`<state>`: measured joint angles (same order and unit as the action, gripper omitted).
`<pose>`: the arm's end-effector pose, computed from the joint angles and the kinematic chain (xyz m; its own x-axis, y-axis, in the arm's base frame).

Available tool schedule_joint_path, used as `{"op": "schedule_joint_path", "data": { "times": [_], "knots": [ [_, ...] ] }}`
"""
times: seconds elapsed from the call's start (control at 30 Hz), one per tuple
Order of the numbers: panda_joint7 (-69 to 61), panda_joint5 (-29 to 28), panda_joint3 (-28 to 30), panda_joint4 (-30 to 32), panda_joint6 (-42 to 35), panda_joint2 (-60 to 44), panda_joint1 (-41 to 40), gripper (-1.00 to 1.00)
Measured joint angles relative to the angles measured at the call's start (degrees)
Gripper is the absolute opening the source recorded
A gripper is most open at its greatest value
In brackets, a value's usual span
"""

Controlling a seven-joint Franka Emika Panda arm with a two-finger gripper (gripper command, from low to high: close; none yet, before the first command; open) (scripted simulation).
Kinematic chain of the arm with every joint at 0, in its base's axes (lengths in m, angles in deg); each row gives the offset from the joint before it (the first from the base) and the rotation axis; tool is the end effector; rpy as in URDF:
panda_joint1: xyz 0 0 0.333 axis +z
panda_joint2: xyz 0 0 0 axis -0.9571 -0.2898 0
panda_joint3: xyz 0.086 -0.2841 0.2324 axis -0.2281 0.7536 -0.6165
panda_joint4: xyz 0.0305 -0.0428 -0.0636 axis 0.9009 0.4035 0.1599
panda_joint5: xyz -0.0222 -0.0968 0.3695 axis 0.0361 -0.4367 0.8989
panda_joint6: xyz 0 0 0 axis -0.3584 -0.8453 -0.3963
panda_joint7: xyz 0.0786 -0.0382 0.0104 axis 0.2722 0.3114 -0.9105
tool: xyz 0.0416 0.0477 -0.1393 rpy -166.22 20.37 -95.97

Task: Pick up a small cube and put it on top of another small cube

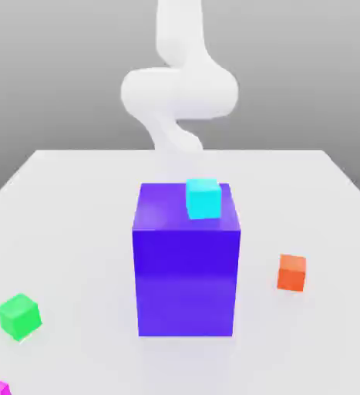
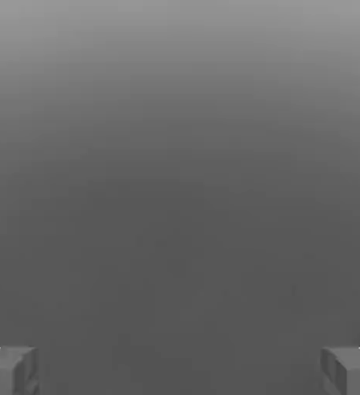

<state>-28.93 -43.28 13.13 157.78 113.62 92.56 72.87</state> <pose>0.3592 -0.0143 0.7006 0.5036 -0.7276 0.4659 -0.5375 -0.6860 -0.4903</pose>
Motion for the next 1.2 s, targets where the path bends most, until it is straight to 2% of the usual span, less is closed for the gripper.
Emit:
{"op": "schedule_joint_path", "data": {
  "times": [0.33, 0.63, 1.07, 1.2],
  "knots": [
    [-4.4, 1.7, 6.4, -3.8, 4.1, -21.0, -1.1, 0.00],
    [-10.3, 6.1, 11.0, -7.2, 7.6, -39.8, -4.3, 0.00],
    [-18.1, 11.4, 12.3, -12.1, 12.5, -67.0, -12.4, 0.00],
    [-19.9, 13.5, 10.3, -14.0, 17.6, -75.3, -14.7, 0.00]
  ]
}}
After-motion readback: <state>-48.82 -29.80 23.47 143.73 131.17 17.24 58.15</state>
